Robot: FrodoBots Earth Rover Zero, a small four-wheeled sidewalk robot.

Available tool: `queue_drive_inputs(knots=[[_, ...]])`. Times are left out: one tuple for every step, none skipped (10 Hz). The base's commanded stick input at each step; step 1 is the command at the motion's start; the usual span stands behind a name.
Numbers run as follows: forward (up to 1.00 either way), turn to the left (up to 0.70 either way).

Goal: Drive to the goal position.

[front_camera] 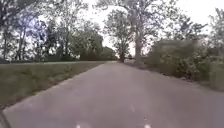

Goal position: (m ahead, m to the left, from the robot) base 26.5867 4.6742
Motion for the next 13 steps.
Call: queue_drive_inputs(knots=[[1.0, 0.0], [1.0, 0.0], [1.0, 0.0], [1.0, 0.0], [1.0, 0.0], [1.0, 0.0], [1.0, 0.0], [1.0, 0.0], [1.0, 0.0], [1.0, 0.0], [1.0, 0.0], [1.0, 0.0], [1.0, 0.0]])
